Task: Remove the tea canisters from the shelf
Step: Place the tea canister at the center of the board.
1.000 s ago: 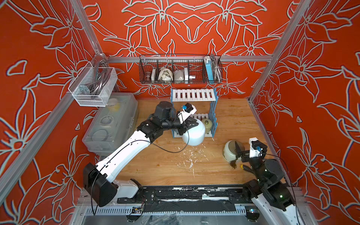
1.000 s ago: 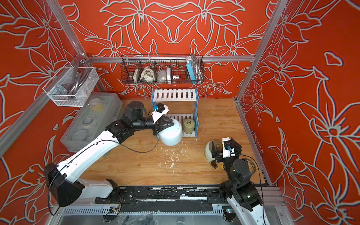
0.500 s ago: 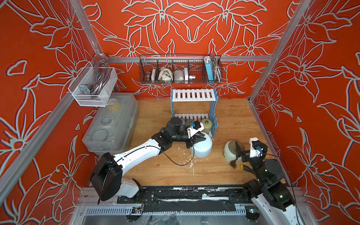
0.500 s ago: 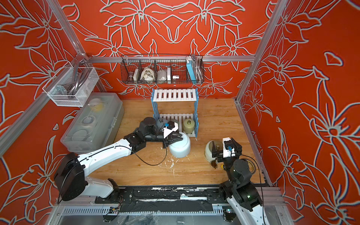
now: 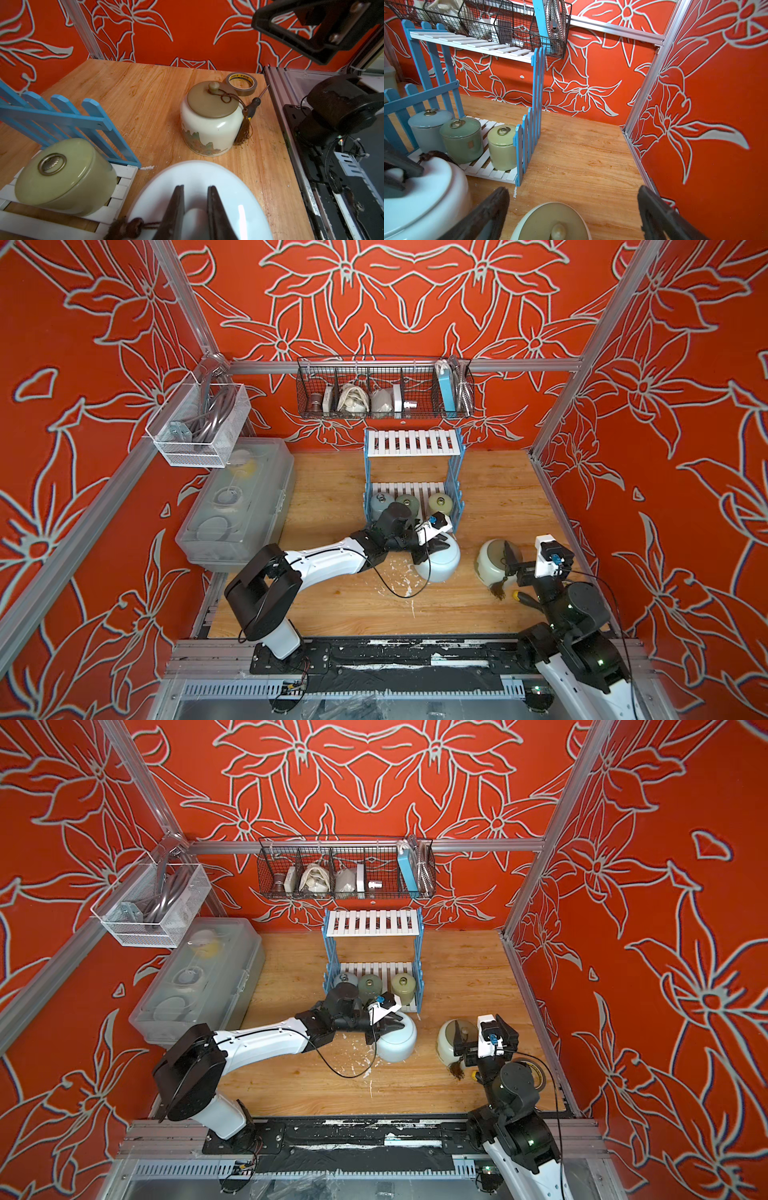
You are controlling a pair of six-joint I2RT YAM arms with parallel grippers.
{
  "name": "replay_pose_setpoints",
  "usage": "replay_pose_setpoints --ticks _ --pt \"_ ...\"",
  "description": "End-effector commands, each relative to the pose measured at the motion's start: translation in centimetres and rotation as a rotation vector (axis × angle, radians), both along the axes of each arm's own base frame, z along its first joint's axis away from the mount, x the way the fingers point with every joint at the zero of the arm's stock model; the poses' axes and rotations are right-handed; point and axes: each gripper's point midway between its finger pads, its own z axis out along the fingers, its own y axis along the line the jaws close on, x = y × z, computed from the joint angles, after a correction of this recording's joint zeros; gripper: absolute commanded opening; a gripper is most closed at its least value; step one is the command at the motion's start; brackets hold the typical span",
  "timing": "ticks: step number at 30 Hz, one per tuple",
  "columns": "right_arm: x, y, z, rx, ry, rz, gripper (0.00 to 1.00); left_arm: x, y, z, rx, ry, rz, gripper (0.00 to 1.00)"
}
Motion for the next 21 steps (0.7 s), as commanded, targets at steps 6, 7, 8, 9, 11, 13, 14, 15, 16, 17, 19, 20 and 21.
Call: replay_pose_setpoints --ticks 6,7,8,9,11,13,14,15,16,17,19,20,21 --pt "0.0 -0.4 0.1 0.002 -0.017 -0.023 0.99 0.7 -3.1 4.9 -0.172 -0.168 0.01 0.0" --pt "0.0 -0.4 0.2 0.002 -0.017 -0.021 0.99 0.7 -3.4 4.8 -0.175 -0.167 0.014 0.0" --pt "0.0 -0.4 0.2 0.003 -0.018 -0.019 0.99 0.7 -3.7 4.5 -0.172 -0.169 0.014 0.0" --pt "-0.1 -0.4 0.3 0.004 -0.022 -0.02 0.99 0.6 -3.9 4.2 -0.165 -0.177 0.014 0.0" --pt "-0.1 -0.5 0.3 0.004 -0.021 -0.024 0.99 0.6 -4.5 3.9 -0.155 -0.188 0.025 0.0" --pt "0.0 -0.5 0.2 0.003 -0.02 -0.025 0.99 1.0 -4.8 3.7 -0.153 -0.179 0.043 0.0" --pt "0.0 -0.5 0.3 0.004 -0.021 -0.024 0.99 1.2 -4.9 3.7 -0.154 -0.178 0.05 0.0" --pt "-0.1 -0.5 0.2 0.005 -0.021 -0.024 0.99 1.3 -5.1 3.5 -0.152 -0.177 0.053 0.0" --pt "-0.1 -0.5 0.3 0.005 -0.022 -0.024 0.99 1.3 -5.2 3.4 -0.15 -0.179 0.054 0.0" --pt "-0.1 -0.5 0.3 0.004 -0.022 -0.025 0.99 1.3 -5.4 3.2 -0.147 -0.178 0.056 0.0" --pt "-0.1 -0.6 0.3 0.006 -0.023 -0.029 0.99 1.3 -5.6 3.2 -0.149 -0.169 0.07 0.0" --pt "-0.1 -0.6 0.3 0.005 -0.023 -0.028 0.99 1.2 -5.6 3.1 -0.149 -0.164 0.071 0.0" --pt "-0.1 -0.6 0.3 0.006 -0.023 -0.027 0.99 1.1 -5.7 3.0 -0.149 -0.163 0.068 0.0"
